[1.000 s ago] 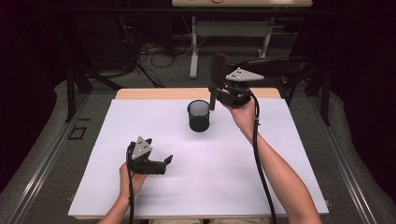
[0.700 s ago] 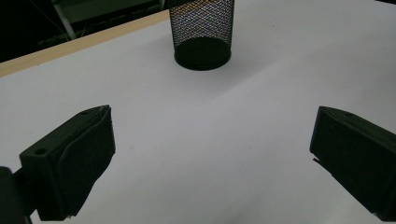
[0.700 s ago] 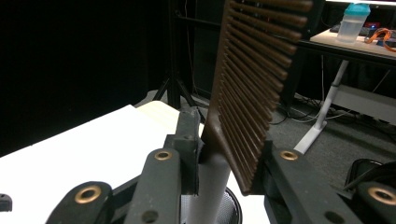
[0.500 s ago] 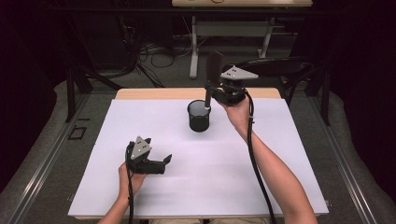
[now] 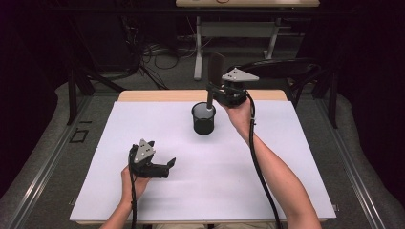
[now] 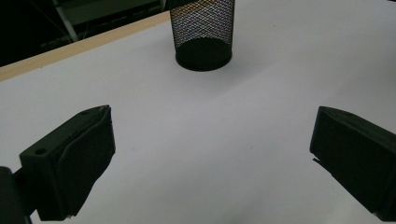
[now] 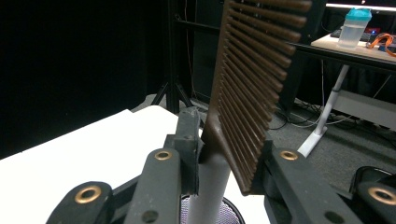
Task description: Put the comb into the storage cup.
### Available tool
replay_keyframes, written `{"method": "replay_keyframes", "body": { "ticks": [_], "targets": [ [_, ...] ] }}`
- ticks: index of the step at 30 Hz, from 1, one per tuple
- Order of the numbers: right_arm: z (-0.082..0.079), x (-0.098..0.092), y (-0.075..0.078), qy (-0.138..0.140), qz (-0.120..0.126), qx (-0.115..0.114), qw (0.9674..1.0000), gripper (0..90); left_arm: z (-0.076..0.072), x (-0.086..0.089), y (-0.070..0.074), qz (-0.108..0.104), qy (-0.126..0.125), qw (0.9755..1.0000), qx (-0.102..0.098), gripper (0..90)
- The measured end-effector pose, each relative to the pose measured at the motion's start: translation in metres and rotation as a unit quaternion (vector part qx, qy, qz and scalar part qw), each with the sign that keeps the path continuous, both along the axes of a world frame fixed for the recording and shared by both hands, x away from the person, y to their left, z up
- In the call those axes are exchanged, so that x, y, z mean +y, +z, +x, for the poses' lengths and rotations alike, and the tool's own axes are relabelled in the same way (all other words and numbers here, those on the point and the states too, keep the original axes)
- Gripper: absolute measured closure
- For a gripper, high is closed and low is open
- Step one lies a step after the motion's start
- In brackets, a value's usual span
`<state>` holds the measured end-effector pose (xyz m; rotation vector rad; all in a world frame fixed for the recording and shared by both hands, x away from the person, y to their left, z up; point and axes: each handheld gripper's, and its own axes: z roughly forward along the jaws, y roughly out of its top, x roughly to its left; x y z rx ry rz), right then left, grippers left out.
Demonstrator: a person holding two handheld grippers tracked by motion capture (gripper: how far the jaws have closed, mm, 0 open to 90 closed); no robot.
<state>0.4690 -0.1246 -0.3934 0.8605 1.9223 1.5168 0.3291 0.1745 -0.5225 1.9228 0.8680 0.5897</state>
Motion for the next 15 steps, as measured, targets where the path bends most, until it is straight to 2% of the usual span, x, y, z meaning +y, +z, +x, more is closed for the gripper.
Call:
{"method": "replay_keyframes", "body": {
  "ticks": [15],
  "targets": [
    [0.0055,0.0086,-0.0038,0.002,0.003,-0.007,1.0,73.2,-0.0006,0.0007,0.0009,-0.004,0.005,1.0,-0.005,0.1]
  ]
}}
